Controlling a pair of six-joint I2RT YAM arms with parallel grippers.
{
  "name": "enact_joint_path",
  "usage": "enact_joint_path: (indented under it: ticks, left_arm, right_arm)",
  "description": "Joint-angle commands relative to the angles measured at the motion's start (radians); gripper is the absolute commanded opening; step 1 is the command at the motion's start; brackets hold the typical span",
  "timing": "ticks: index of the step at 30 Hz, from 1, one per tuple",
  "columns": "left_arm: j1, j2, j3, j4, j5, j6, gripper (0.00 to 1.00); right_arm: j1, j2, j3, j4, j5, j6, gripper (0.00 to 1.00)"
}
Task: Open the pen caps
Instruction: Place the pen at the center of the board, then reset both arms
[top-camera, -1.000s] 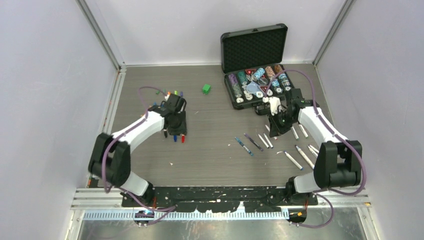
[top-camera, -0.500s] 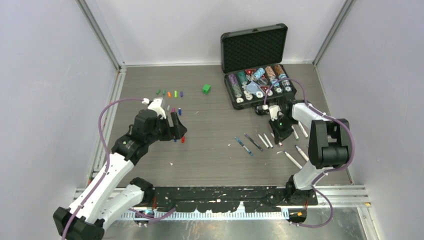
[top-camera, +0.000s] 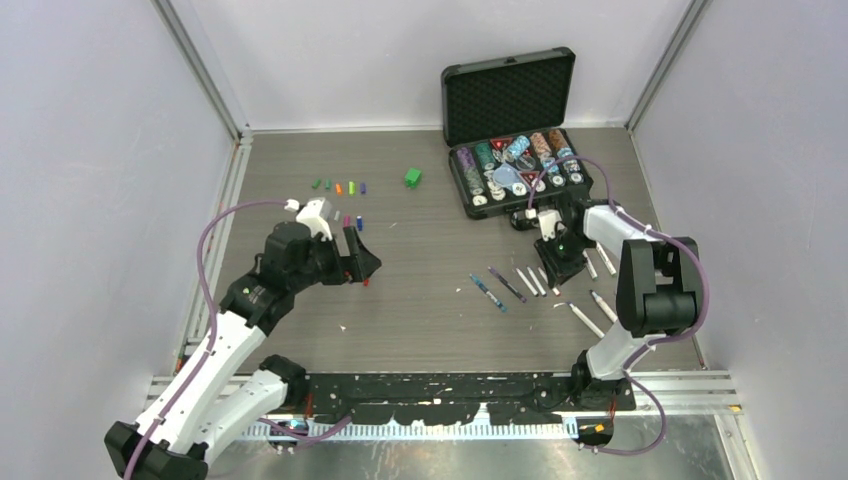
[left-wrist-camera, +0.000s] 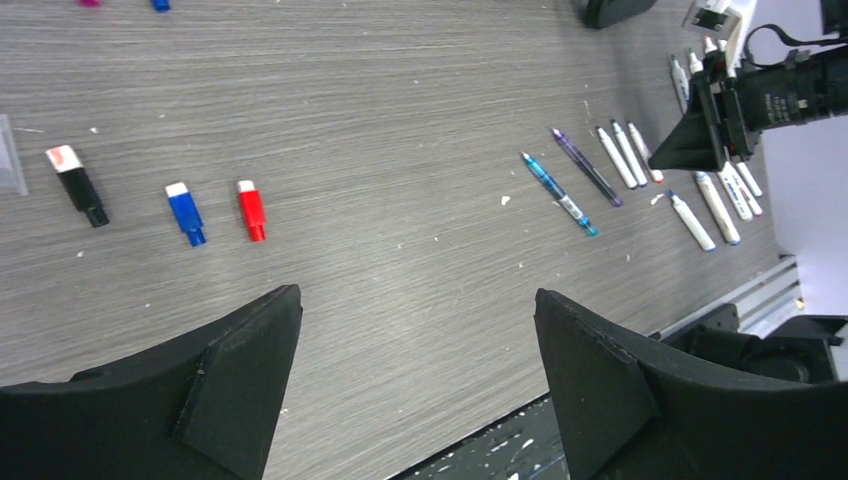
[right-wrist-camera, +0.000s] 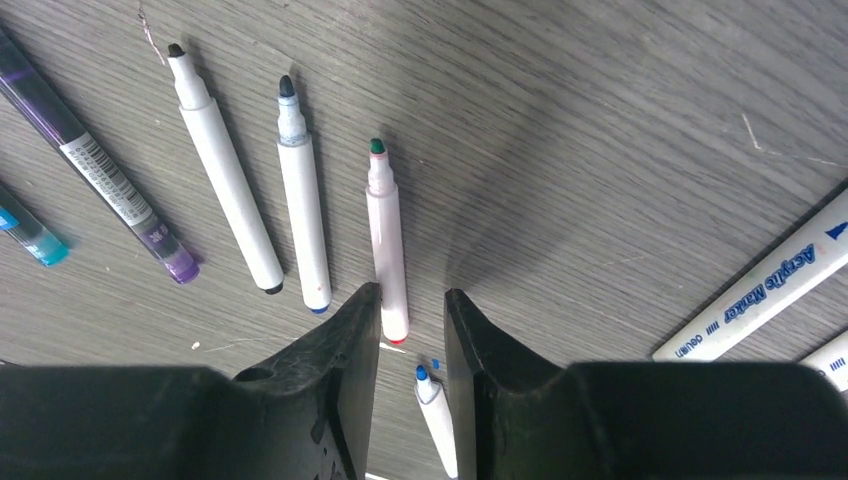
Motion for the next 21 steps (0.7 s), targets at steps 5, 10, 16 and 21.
enact_joint_path:
  ticks: [5,10,16,21]
  left_arm:
    - [0.071,0.034,0.121,0.055,0.153,0.048,0.99]
    - [0.243,0.117,0.276,0.013,0.324,0.059,1.0]
    - [0.366,0.154,0.455,-0.11,0.384,0.085,1.0]
    - [0.371,0.133,0.529,-0.192,0.355,0.123,1.0]
  right_arm:
    - [-0.042,-0.238,0.061,-0.034,-0.002,-0.023,0.39]
    - [-0.088,-0.466,0.153,-0.045,-0.107,0.02,0.62]
    - [-0.1,-0.678,0.2,0.221,-0.064,0.516,0.89]
    - [-0.1,-0.684,0.357,0.125,-0.134,0.574,0.89]
